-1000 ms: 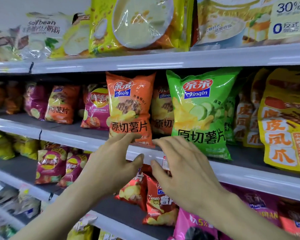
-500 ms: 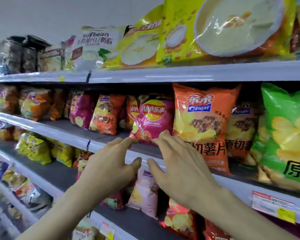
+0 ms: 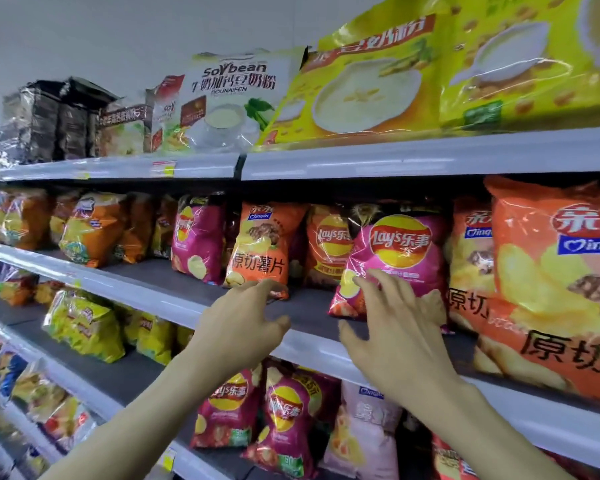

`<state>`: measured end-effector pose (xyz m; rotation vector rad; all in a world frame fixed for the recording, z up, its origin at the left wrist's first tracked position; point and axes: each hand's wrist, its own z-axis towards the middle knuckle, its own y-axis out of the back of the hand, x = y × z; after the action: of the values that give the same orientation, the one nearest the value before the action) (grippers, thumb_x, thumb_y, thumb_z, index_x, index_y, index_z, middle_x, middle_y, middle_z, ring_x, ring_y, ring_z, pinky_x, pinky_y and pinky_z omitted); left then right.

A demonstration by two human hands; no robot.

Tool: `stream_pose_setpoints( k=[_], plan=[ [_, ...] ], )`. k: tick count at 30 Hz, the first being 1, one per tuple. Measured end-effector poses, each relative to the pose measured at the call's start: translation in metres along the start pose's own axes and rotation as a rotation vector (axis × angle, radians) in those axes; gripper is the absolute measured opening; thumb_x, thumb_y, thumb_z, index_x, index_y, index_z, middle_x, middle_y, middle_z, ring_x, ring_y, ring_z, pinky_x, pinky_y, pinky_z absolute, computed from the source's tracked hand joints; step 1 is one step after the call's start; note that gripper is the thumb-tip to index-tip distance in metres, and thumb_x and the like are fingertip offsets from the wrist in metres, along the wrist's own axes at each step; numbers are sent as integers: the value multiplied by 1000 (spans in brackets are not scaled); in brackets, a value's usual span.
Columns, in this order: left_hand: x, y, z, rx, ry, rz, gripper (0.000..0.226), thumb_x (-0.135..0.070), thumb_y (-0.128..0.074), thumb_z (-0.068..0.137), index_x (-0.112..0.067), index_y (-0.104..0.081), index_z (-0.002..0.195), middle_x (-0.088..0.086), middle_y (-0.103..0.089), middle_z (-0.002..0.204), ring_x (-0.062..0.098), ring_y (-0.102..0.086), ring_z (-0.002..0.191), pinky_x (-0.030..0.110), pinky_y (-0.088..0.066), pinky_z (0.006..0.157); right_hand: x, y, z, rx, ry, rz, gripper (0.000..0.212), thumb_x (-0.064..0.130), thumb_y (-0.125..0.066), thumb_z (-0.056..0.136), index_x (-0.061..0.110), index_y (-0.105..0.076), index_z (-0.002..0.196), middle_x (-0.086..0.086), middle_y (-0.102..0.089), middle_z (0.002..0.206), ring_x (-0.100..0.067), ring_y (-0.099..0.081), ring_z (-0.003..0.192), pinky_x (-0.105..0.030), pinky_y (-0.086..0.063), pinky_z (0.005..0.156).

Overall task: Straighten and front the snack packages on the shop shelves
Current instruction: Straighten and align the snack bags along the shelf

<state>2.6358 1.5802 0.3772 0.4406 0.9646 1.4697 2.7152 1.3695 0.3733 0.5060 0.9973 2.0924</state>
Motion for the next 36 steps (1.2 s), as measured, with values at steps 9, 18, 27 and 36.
stream_pose_setpoints(
  k=[9, 18, 27, 36],
  plan=[
    [15, -32, 21, 17, 47, -24, 49, -49, -55, 94, -29, -55, 140, -4, -61, 129, 28, -57, 121, 46, -52, 96, -13, -22, 11, -72, -104, -95, 73, 56, -64, 87, 17, -48, 147, -8, -36, 160, -34, -29, 149, -53, -33, 115],
    [43, -41, 32, -71, 66, -100, 49, -40, -59, 96, -30, -55, 143, -8, -60, 132, 20, -53, 126, 42, -48, 100, -18, -33, 14, -34, -108, -55, 78, 64, -48, 93, 24, -30, 158, -3, -13, 167, -33, -9, 156, -59, -16, 124],
    [81, -31, 96, -158, 64, -323, 79, -46, -75, 86, -33, -38, 155, 2, -47, 148, 29, -49, 132, 45, -41, 103, -13, -26, 17, -138, -255, 170, 89, 78, -52, 82, 46, -8, 154, 15, 13, 164, -17, 10, 156, -55, -15, 124],
    [124, -37, 172, 40, 223, -620, 148, -73, -93, 55, -16, -11, 166, 19, -32, 161, 39, -36, 148, 55, -35, 121, -12, -24, 28, -138, -520, 426, 107, 79, -56, 78, 49, 11, 156, 20, 6, 167, -22, -12, 158, -52, -19, 126]
  ],
)
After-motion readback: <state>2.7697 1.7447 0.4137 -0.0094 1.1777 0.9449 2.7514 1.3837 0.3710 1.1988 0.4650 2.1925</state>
